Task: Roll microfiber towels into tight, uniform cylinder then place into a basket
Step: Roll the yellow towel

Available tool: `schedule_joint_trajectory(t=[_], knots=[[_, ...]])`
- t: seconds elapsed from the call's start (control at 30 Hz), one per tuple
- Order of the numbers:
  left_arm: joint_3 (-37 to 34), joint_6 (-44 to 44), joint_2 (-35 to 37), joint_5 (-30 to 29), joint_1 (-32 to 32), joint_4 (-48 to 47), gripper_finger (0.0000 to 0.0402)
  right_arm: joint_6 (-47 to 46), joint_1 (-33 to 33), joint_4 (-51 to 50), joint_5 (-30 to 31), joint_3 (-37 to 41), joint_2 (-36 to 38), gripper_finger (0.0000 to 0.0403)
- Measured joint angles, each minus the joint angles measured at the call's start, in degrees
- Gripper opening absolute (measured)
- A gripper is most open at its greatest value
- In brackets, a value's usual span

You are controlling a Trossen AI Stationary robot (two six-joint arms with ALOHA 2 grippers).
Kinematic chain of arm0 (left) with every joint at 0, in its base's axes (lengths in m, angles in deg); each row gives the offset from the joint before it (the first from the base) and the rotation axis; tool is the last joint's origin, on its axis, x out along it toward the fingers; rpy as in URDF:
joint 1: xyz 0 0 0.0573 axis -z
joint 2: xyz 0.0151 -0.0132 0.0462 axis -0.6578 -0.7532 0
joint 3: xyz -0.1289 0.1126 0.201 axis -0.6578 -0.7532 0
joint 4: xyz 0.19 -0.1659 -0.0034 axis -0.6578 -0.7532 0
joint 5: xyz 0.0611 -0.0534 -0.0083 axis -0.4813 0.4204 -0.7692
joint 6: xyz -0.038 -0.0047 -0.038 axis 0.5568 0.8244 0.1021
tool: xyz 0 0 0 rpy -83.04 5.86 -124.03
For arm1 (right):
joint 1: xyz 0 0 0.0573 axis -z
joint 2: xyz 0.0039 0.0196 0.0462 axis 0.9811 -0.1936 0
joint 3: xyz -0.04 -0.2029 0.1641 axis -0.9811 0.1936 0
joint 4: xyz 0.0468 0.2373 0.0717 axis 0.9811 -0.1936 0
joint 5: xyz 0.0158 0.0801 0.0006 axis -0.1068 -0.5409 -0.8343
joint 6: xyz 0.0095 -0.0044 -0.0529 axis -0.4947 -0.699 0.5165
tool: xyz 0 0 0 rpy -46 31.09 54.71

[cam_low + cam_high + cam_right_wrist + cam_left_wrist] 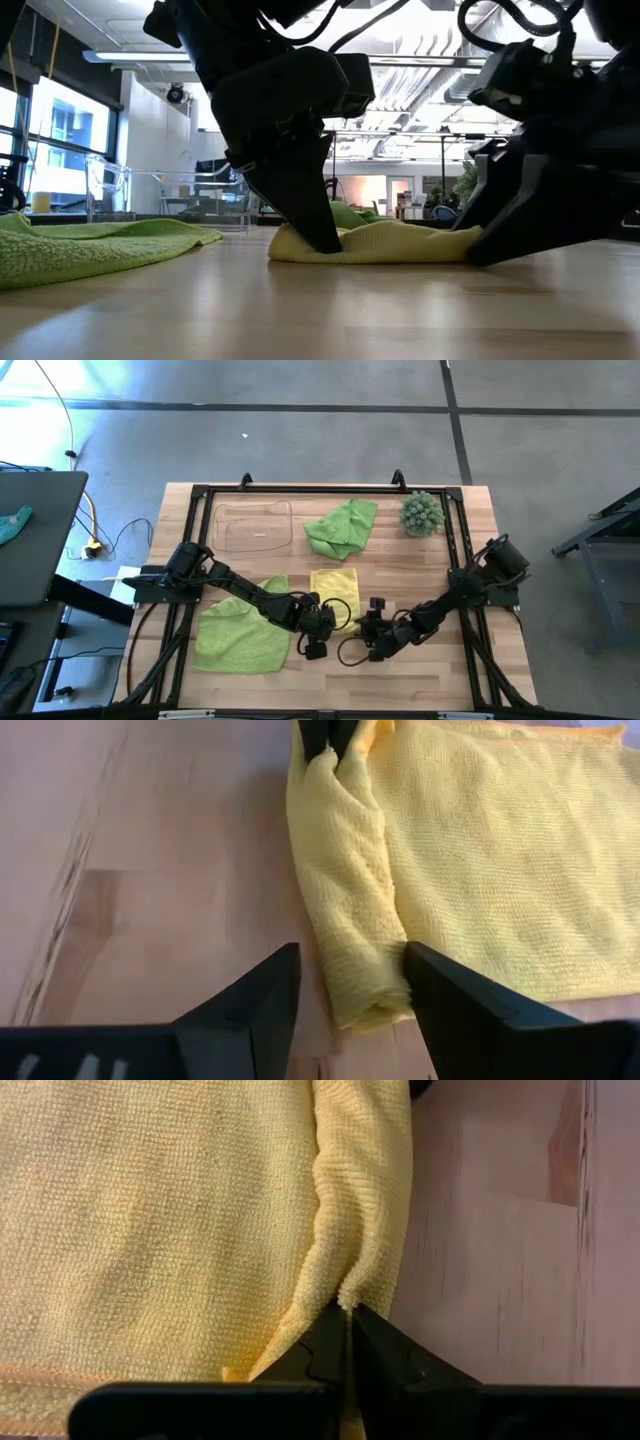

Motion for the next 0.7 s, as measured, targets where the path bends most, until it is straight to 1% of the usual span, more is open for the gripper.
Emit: schedule_joint_trajectory(t=[0.2,0.3,0.4,0.63,0.7], knots=[[0.0,0.0,0.0,-0.2,0.0,0.0,0.0008,-1.6,0.7,0.2,-1.1,-0.1,-1.0,0.0175],[0.0,-0.2,0.5,-1.2,0.0,-0.9,0.0009,-2.8,0.7,0.1,-1.5,-0.2,-1.0,0.0158],[-0.1,-0.2,1.1,-1.3,0.0,-2.7,0.0021,-5.0,0.8,-0.7,-3.0,-0.2,-1.1,0.0124],[-0.2,-1.7,4.5,-1.2,1.5,-9.8,0.0066,-11.6,1.5,-2.0,-5.4,-0.2,-1.1,0.0018],[-0.2,-1.7,5.4,-1.1,2.4,-10.8,0.0078,-13.0,1.9,-1.6,-6.6,-0.1,-1.0,0.0008]])
